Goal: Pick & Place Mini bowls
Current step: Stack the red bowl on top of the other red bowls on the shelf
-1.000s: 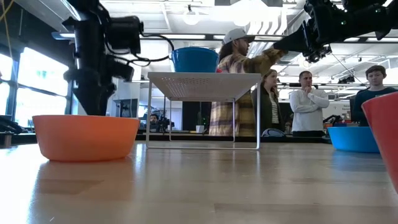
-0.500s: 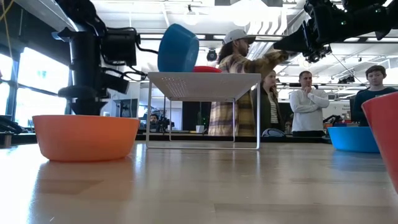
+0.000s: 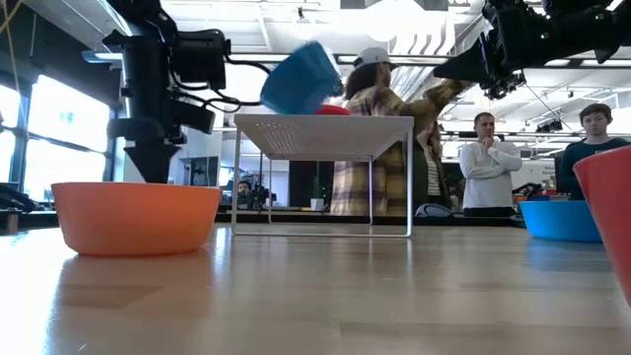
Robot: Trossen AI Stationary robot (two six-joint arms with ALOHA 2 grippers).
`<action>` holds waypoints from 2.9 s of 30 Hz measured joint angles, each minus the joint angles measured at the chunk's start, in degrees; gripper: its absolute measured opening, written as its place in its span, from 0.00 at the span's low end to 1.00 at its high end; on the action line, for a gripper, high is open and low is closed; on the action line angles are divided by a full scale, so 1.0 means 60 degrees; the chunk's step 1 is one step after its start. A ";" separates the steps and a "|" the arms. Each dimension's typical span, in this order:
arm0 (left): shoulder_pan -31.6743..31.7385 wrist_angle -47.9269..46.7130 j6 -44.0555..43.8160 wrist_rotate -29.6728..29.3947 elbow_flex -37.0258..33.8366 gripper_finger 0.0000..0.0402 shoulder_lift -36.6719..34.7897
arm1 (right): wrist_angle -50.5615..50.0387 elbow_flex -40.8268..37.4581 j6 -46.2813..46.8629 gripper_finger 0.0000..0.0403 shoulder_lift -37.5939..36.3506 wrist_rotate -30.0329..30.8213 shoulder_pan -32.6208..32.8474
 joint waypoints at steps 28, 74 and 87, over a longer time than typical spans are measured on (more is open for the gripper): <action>0.0000 -0.0087 -0.0015 0.0049 0.0019 0.00 -0.0004 | 0.0620 0.0409 0.0238 0.00 0.2522 -0.2204 0.0746; 0.0004 -0.0242 0.0039 0.0257 0.0019 0.00 -0.0007 | 0.1872 0.1905 -0.0175 0.00 0.4951 -0.1645 0.0787; 0.0004 -0.0246 0.0042 0.0253 0.0019 0.00 -0.0007 | 0.2311 0.1908 -0.0106 0.00 0.5260 -0.1679 0.0787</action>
